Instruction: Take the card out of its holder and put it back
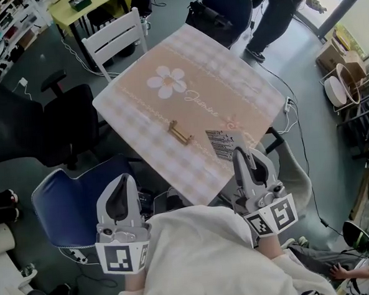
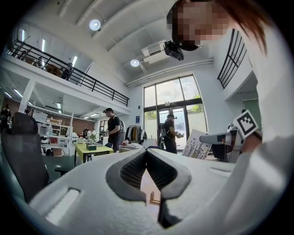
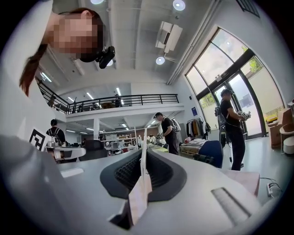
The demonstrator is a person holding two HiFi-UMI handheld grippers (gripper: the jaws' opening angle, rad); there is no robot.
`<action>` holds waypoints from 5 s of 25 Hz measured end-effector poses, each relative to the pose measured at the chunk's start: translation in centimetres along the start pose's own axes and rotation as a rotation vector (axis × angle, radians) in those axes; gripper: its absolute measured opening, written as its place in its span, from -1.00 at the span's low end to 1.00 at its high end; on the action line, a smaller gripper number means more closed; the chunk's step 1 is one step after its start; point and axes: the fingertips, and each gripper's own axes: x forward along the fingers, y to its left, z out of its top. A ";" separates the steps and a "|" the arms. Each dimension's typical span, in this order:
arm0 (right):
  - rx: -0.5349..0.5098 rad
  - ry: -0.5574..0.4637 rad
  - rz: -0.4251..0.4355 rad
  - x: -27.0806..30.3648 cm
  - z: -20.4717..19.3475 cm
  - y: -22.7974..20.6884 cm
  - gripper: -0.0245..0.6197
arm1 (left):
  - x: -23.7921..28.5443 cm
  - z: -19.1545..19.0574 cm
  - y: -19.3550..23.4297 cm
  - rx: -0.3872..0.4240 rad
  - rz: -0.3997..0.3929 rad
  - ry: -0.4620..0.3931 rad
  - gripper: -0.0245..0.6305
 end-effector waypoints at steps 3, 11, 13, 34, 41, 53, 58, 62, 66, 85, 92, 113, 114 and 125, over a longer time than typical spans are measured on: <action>0.003 0.021 0.028 2.0 -0.5 -0.7 -0.87 | 0.4 -0.2 0.5 -0.007 0.014 0.008 -0.93; 0.024 0.080 0.095 7.5 -2.9 -1.4 -0.87 | 1.2 -0.4 2.2 -0.023 0.075 0.026 -0.93; 0.025 0.103 0.108 8.8 -4.0 -1.4 -0.87 | 1.4 -0.6 2.5 -0.027 0.085 0.032 -0.93; 0.026 0.312 0.178 14.7 -14.3 -2.2 -0.87 | 2.9 -1.9 4.3 -0.043 0.107 0.083 -0.93; -0.010 0.364 0.188 14.6 -16.9 -2.6 -0.87 | 3.0 -1.9 4.3 -0.043 0.097 0.081 -0.93; -0.022 0.383 0.185 14.5 -18.5 -3.4 -0.87 | 2.7 -2.2 4.4 -0.044 0.107 0.087 -0.93; -0.009 0.381 0.185 14.8 -18.4 -3.5 -0.87 | 2.6 -2.2 4.4 -0.045 0.117 0.093 -0.93; -0.013 0.390 0.201 15.2 -18.7 -3.1 -0.87 | 2.7 -2.2 4.4 -0.047 0.119 0.089 -0.93; -0.022 0.414 0.211 15.3 -19.3 -2.8 -0.87 | 2.7 -2.2 4.4 -0.048 0.123 0.089 -0.93; -0.028 0.448 0.212 15.6 -20.9 -2.9 -0.87 | 2.8 -2.3 4.6 -0.051 0.133 0.097 -0.93; -0.042 0.473 0.220 15.6 -22.1 -2.6 -0.87 | 2.9 -2.2 4.6 -0.049 0.134 0.098 -0.93; -0.035 0.509 0.226 15.6 -24.3 -2.8 -0.87 | 3.3 -2.1 4.5 -0.043 0.130 0.103 -0.93; -0.034 0.509 0.225 15.6 -24.3 -2.8 -0.87 | 3.3 -2.1 4.5 -0.043 0.131 0.103 -0.93; -0.019 0.506 0.229 15.5 -24.9 -2.9 -0.86 | 3.2 -2.4 4.5 -0.044 0.136 0.107 -0.93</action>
